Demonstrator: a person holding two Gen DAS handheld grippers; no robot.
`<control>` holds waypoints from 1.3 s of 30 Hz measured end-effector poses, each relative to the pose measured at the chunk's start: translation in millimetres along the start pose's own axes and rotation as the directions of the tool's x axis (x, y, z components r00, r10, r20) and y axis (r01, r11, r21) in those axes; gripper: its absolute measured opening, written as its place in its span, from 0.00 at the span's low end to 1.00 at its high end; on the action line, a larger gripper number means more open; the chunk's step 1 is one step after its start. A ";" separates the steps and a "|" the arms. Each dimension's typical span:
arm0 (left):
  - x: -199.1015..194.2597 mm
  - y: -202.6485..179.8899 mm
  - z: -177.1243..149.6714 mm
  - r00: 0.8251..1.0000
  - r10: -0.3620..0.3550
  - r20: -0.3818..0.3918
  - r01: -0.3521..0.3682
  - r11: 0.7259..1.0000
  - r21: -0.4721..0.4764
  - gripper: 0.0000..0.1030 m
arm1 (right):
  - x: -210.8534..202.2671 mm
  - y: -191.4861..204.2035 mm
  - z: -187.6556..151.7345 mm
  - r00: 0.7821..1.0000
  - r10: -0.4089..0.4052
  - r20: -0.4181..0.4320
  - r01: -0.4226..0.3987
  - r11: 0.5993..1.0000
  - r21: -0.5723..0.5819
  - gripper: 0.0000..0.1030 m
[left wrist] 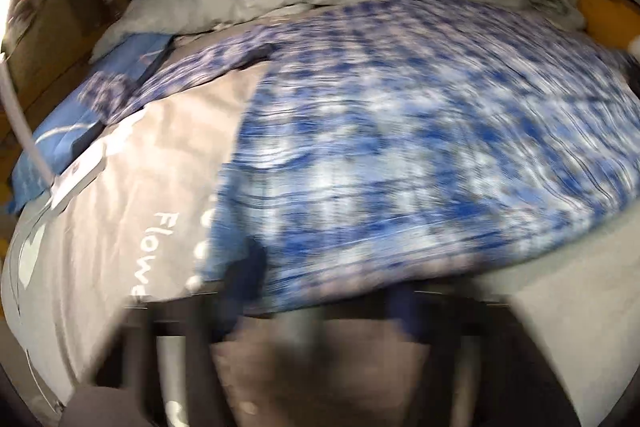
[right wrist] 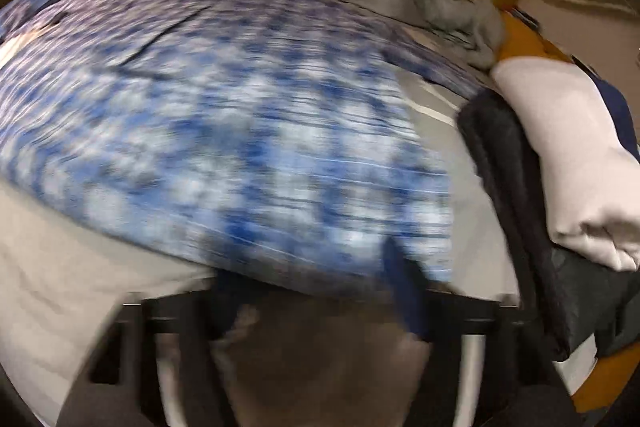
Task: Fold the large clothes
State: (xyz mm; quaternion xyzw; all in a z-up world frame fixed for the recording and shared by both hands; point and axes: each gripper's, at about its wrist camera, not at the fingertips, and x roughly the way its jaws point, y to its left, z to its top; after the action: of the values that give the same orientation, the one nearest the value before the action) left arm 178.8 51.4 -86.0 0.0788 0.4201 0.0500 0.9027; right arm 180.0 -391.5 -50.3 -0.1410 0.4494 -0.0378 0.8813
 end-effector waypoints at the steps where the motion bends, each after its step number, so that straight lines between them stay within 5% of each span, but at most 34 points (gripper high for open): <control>1: 0.0 4.9 0.0 1.000 0.011 0.008 -0.011 1.000 -0.015 0.08 | 1.6 -4.0 -0.1 1.000 -0.021 -0.001 0.021 1.000 0.006 0.12; 4: -8.8 10.4 -1.5 0.999 -0.016 0.029 0.017 0.999 -0.035 0.04 | -4.9 -15.2 -2.7 0.999 0.034 0.033 -0.036 0.997 0.065 0.02; 8: -33.5 12.0 -11.1 0.998 0.017 0.053 -0.017 1.000 -0.012 0.03 | -23.9 -19.7 -11.1 0.995 0.067 0.070 -0.073 0.994 0.085 0.01; 16: -66.5 61.3 -46.6 1.000 -0.022 0.022 0.024 0.996 -0.090 0.00 | -52.4 -27.1 -40.7 0.983 0.170 0.070 -0.179 0.972 0.155 0.01; 27: -71.2 32.9 -28.4 0.980 -0.189 0.054 0.191 0.981 -0.034 0.00 | -38.4 -27.4 -24.5 0.993 0.112 0.033 -0.116 0.976 0.182 0.02; 31: -57.6 17.3 -19.6 0.977 -0.213 -0.009 0.213 0.976 -0.037 0.01 | -33.2 -31.9 -25.3 0.994 0.109 0.019 -0.110 0.976 0.189 0.06; 36: -32.9 27.7 -26.1 0.911 -0.399 -0.108 0.363 0.897 -0.254 0.01 | -27.4 -37.6 -29.8 0.992 0.124 0.013 -0.124 0.967 0.222 0.10; 39: -26.8 31.3 -27.8 0.890 -0.445 -0.101 0.393 0.860 -0.325 0.01 | -26.5 -35.4 -29.2 0.993 0.118 0.014 -0.118 0.970 0.213 0.10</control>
State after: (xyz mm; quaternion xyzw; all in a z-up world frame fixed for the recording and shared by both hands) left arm 139.5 80.7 -77.7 -0.1555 0.4916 -0.0794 0.8532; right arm 142.9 -426.6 -35.8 -0.0186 0.4500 -0.0332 0.8922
